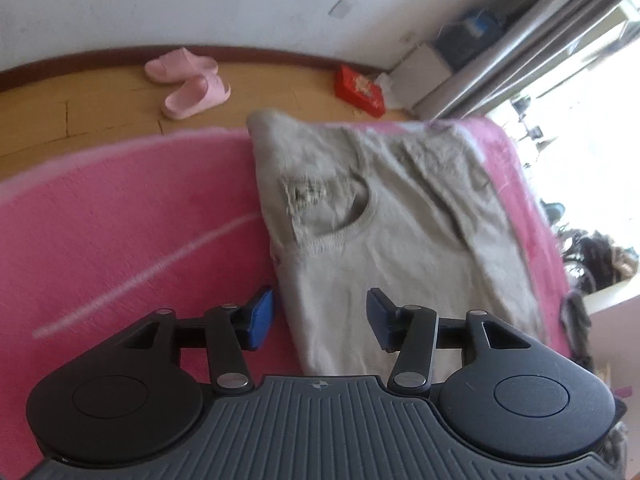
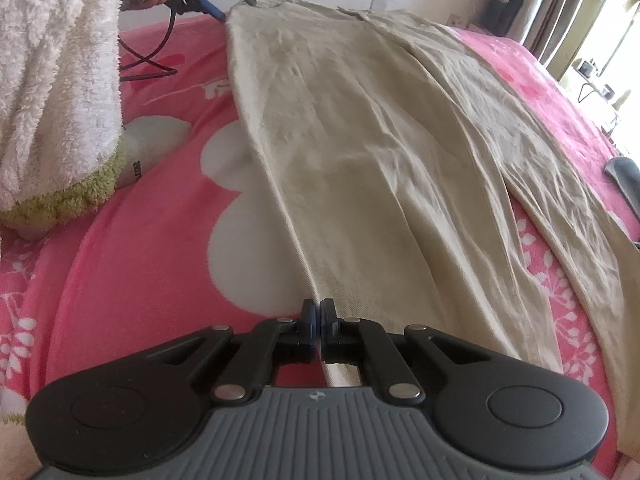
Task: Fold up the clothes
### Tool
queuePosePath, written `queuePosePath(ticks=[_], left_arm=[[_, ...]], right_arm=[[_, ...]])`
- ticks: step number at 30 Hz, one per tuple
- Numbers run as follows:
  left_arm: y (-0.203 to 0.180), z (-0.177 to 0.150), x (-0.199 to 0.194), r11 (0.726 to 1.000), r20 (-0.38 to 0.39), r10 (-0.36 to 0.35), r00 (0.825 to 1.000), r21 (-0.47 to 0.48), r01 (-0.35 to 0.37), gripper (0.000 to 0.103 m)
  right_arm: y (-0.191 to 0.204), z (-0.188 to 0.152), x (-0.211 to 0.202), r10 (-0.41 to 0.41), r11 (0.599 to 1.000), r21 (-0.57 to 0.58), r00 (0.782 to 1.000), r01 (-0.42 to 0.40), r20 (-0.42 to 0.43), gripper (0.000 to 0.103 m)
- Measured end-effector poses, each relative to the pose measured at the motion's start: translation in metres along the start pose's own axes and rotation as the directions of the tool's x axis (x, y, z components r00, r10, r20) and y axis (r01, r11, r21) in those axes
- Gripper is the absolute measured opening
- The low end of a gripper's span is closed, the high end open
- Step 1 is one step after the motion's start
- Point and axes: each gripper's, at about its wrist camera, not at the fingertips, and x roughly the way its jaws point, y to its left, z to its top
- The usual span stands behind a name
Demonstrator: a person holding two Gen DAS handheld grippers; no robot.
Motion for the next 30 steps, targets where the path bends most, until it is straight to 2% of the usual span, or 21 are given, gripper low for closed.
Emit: queuePosePath(ticks=[1,3,5,6,12,15,17,21,23,25,26,28,29,30], left_arm=[[-0.001,-0.002,0.003,1.0,-0.003,0.009,1.0,0.004,-0.009,0.048],[-0.006,-0.002,0.006,0.999,0.011,0.043,0.999,0.018,-0.043,0.029],[-0.009,0.0,0.007,0.997,0.018,0.073,0.997,0.028,-0.073,0.015],[-0.009,0.001,0.005,0.997,0.022,0.076,0.997,0.025,-0.077,0.012],[-0.019,0.001,-0.009,0.993,0.097,0.08,0.992,0.082,-0.088,0.009],[-0.014,0.002,-0.004,0.992,0.093,0.095,0.991,0.079,-0.102,0.009],[-0.013,0.0,0.002,0.988,0.087,0.107,0.99,0.1,-0.116,0.009],[-0.013,-0.001,0.008,0.982,0.077,0.113,0.991,0.145,-0.123,0.013],[-0.012,0.002,0.007,0.981,0.067,0.106,0.992,0.155,-0.115,0.014],[-0.011,0.004,0.006,0.982,0.055,0.099,0.994,0.159,-0.106,0.015],[-0.011,0.005,0.006,0.982,0.05,0.097,0.994,0.157,-0.104,0.016],[-0.011,0.005,0.006,0.982,0.046,0.096,0.994,0.158,-0.103,0.016],[-0.011,0.005,0.007,0.982,0.047,0.098,0.994,0.159,-0.105,0.016],[-0.011,0.004,0.007,0.981,0.048,0.1,0.994,0.16,-0.107,0.016]], right_arm=[[0.0,0.0,0.0,0.002,1.0,0.005,1.0,-0.002,0.0,0.003],[-0.001,-0.001,0.0,0.014,1.0,0.015,1.0,-0.014,-0.003,0.003],[-0.002,-0.001,-0.002,0.034,0.999,0.027,0.999,-0.034,-0.005,0.003],[-0.004,0.0,-0.003,0.051,0.998,0.036,0.999,-0.05,-0.007,0.003],[-0.012,0.011,-0.017,0.194,0.975,0.111,0.981,-0.192,-0.008,0.003],[-0.009,0.01,-0.011,0.256,0.958,0.136,0.966,-0.251,-0.022,0.003],[-0.003,0.007,-0.002,0.247,0.962,0.134,0.968,-0.24,-0.038,0.003],[-0.015,0.001,0.012,0.25,0.935,0.276,0.966,-0.223,-0.064,0.008],[-0.032,-0.007,0.002,0.257,0.9,0.372,0.966,-0.226,-0.035,0.02],[-0.06,-0.024,-0.018,0.23,0.838,0.504,0.973,-0.209,0.021,0.025],[-0.08,-0.039,-0.03,0.203,0.774,0.604,0.978,-0.191,0.049,0.027],[-0.116,-0.072,-0.056,0.116,0.623,0.77,0.99,-0.137,0.082,0.028],[-0.133,-0.094,-0.071,0.042,0.53,0.844,0.997,-0.08,0.068,0.029],[-0.148,-0.119,-0.086,-0.04,0.428,0.904,0.999,0.003,0.016,0.029]])
